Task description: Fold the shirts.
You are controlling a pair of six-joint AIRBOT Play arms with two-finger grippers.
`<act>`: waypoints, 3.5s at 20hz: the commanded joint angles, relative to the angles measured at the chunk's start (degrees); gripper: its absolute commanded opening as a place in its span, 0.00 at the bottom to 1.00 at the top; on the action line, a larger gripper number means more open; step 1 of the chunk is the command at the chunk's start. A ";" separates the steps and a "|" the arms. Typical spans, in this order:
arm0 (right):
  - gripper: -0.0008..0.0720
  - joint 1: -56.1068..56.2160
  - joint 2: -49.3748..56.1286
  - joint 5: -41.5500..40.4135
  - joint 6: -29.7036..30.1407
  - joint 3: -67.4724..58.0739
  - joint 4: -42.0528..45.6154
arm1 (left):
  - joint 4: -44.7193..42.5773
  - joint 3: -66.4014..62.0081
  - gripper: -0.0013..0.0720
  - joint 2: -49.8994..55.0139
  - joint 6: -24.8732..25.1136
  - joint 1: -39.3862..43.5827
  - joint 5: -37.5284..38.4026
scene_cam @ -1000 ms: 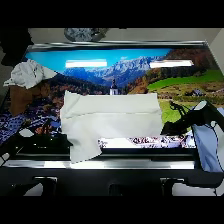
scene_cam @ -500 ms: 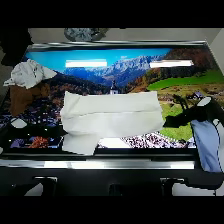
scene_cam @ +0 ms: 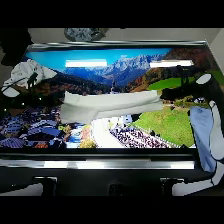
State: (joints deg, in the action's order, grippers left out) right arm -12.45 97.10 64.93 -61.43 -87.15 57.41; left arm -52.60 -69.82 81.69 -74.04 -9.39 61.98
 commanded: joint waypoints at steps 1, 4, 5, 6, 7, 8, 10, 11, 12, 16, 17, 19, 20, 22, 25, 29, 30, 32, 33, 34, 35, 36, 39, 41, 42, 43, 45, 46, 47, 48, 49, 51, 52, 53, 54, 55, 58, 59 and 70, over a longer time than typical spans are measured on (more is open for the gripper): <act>0.06 1.16 6.40 -6.78 -5.75 -6.34 -0.50 | -0.02 -9.97 0.06 8.87 -2.95 -1.53 -0.11; 0.06 1.66 9.99 -7.78 -5.92 -6.45 -0.90 | 0.02 -11.28 0.06 13.40 -3.56 -1.51 -0.83; 0.06 1.97 11.17 -7.67 -5.92 -6.45 -0.92 | 0.07 -11.26 0.06 14.88 -3.54 -1.05 -1.01; 0.06 2.43 12.09 -7.65 -5.88 -6.45 -0.87 | 0.09 -11.26 0.06 16.09 -3.54 -0.66 -1.07; 0.07 2.95 12.83 -7.65 -5.88 -6.45 -0.79 | 0.13 -11.26 0.06 17.09 -3.56 -0.15 -1.07; 0.07 3.34 13.20 -7.56 -5.84 -6.45 -0.81 | 0.15 -11.26 0.07 17.62 -3.58 0.20 -0.96; 0.24 2.97 12.74 -7.15 -5.20 -6.47 -0.83 | 0.15 -11.69 0.36 17.66 -3.54 0.17 -0.26; 0.53 2.27 11.93 -6.54 -3.23 -6.47 -0.90 | 0.15 -12.63 0.60 17.62 -3.58 -0.33 1.18; 0.89 1.20 10.62 -5.53 0.98 -6.47 -0.76 | 0.15 -14.08 0.65 17.59 -3.56 -0.94 3.50; 0.98 -2.93 8.44 -1.09 1.46 -6.38 3.23 | 0.15 -17.16 0.65 14.82 -2.71 -1.07 9.14; 0.98 -3.06 9.38 -0.50 0.35 -6.38 3.06 | 0.17 -17.16 0.65 13.60 -2.71 -0.55 9.09; 0.98 -2.56 11.98 0.09 -0.07 -6.38 -1.88 | 0.17 -17.16 0.65 10.82 -2.71 1.11 9.11; 0.98 -2.34 13.31 0.07 -0.04 -6.38 -5.79 | 0.15 -17.16 0.65 9.29 -2.71 2.12 9.11; 0.98 -1.57 15.52 -0.17 -0.50 -6.40 -10.34 | 0.15 -17.16 0.64 6.71 -2.69 3.72 9.16; 0.81 -0.04 17.29 -0.33 -5.86 -6.40 -10.29 | 0.17 -17.16 0.64 3.23 -2.69 5.60 9.14; 0.06 0.96 17.00 0.04 -5.84 -6.40 -12.33 | 0.15 -17.09 0.64 2.40 -2.71 8.07 9.14; 0.06 0.96 16.09 0.81 -3.74 -6.40 -13.35 | 0.15 -16.70 0.64 2.69 -2.69 9.14 8.83; 0.06 0.96 12.37 2.08 -0.66 -6.40 -13.75 | 0.17 -14.75 0.27 3.32 -2.75 12.20 6.75; 0.06 0.96 9.84 3.04 -0.04 -6.40 -13.70 | 0.17 -13.42 0.08 3.78 -2.73 14.29 5.20; 0.06 0.98 6.78 4.63 0.20 -6.40 -13.73 | 0.26 -11.89 0.07 4.44 -3.21 16.90 2.84; 0.06 0.98 3.41 6.67 0.20 -6.40 -13.73 | 1.31 -10.45 0.07 5.29 -4.57 19.47 0.24; 0.06 0.98 0.20 8.90 0.17 -6.40 -13.73 | 4.07 -9.07 0.07 6.58 -5.88 22.34 -2.47; 0.06 0.98 -10.29 14.38 -0.09 -6.40 -12.31 | 15.56 -8.24 0.07 11.87 -6.58 30.60 -10.62; 0.06 0.98 -16.44 16.13 -2.03 -6.40 -10.38 | 24.37 -8.33 0.07 15.28 -6.56 34.58 -17.14; 0.06 0.98 -18.84 16.83 -2.29 -6.40 -10.12 | 29.22 -8.68 0.07 17.14 -6.49 36.09 -18.58; 0.06 0.98 -20.96 17.70 -2.34 -6.40 -10.10 | 33.90 -9.94 0.06 19.54 -5.57 37.68 -18.21; 0.06 0.98 -23.50 19.30 -2.56 -6.40 -10.08 | 40.41 -14.12 0.06 24.70 -3.26 41.00 -15.34; 0.06 0.98 -24.15 20.00 -3.04 -6.40 -9.99 | 42.18 -16.41 0.07 27.19 -3.30 42.64 -14.40; 0.06 0.98 -24.50 20.65 -3.32 -6.40 -10.03 | 43.67 -18.58 0.06 29.46 -3.32 44.15 -14.16; 0.06 0.98 -24.70 21.38 -3.87 -6.40 -10.05 | 45.68 -20.70 0.06 31.80 -3.37 45.62 -14.08; 0.06 0.98 -24.83 22.34 -4.26 -6.40 -10.21 | 48.37 -22.82 0.06 34.07 -3.34 46.80 -14.05; 0.07 0.98 -25.03 23.43 -4.44 -6.40 -10.05 | 52.96 -27.04 0.06 38.51 -3.34 48.30 -14.40; 0.07 0.98 -25.03 23.23 -4.68 -6.40 -9.68 | 54.34 -28.83 0.06 40.39 -3.34 48.41 -14.27; 0.07 0.98 -25.00 22.75 -5.38 -6.40 -8.72 | 54.77 -30.05 0.06 41.59 -2.93 48.02 -13.00; 0.07 0.98 -25.00 21.57 -5.51 -6.40 -7.04 | 54.73 -30.23 0.06 41.57 -0.37 47.25 -11.21; 0.06 0.98 -24.76 20.15 -5.51 -6.40 -5.22 | 54.16 -30.23 0.06 40.83 2.82 46.01 -8.41; 0.06 1.86 -21.94 17.03 -5.49 -6.40 -5.09 | 41.86 -30.18 0.06 34.42 4.85 41.33 -1.38; 0.06 3.52 -20.68 15.87 -5.49 -6.40 -5.09 | 35.76 -30.18 0.06 31.02 4.44 39.43 0.17; 0.07 30.88 1.57 -6.45 -7.23 -6.40 -17.29 | 18.47 -30.18 0.06 2.21 2.05 8.61 8.98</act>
State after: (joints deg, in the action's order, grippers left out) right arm 12.64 92.99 65.28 -68.05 -93.51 45.60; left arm -32.25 -99.96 89.71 -71.29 6.11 69.36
